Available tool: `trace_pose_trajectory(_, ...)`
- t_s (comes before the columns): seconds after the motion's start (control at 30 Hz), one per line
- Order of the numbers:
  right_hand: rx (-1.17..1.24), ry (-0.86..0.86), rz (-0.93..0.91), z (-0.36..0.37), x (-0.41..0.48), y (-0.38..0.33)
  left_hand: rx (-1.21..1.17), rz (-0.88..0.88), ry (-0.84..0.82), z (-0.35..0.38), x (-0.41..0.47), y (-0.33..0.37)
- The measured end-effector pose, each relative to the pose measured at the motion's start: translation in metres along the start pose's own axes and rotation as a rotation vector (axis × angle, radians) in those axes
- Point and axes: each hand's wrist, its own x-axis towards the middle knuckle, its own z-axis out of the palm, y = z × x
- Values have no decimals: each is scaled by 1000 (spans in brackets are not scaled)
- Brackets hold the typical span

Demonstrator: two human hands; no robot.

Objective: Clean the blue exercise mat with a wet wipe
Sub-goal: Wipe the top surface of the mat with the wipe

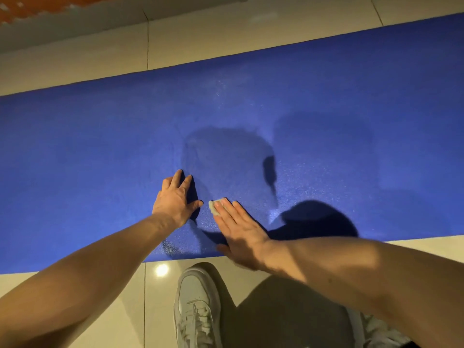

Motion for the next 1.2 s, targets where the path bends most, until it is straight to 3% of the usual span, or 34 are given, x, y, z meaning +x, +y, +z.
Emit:
trace_pose_trajectory(0.1,-147,108,-61,-3,10,41,-19,-2,-8,1,-2,2)
trace_pose_trajectory(0.23,-154,141,215,-22,24,99,-8,8,-24,2,-12,6)
trace_pose_trajectory(0.37,-76,146,353,-18,18,77,13,22,-39,7,-22,7)
trace_pose_trajectory(0.5,-104,63,79,3,-30,27,29,22,-44,8,-25,9)
trace_pose_trajectory(0.63,85,93,-100,12,-55,9,21,11,-48,7,-27,12)
trace_pose_trajectory(0.77,-256,28,-193,5,-37,44,15,7,-50,7,-27,13)
trace_pose_trajectory(0.83,-289,82,-62,-3,-20,71,22,12,-51,8,-29,14)
trace_pose_trajectory(0.93,-145,102,232,-21,-3,94,38,24,-48,10,-34,14)
trace_pose_trajectory(1.0,-58,117,399,-22,4,89,46,35,-56,13,-36,13)
trace_pose_trajectory(1.07,1,179,449,-14,0,69,43,53,-69,17,-37,13)
trace_pose_trajectory(1.13,-11,136,327,1,-18,38,41,71,-73,20,-39,13)
trace_pose_trajectory(1.2,-73,50,87,16,-41,9,52,78,-74,22,-42,14)
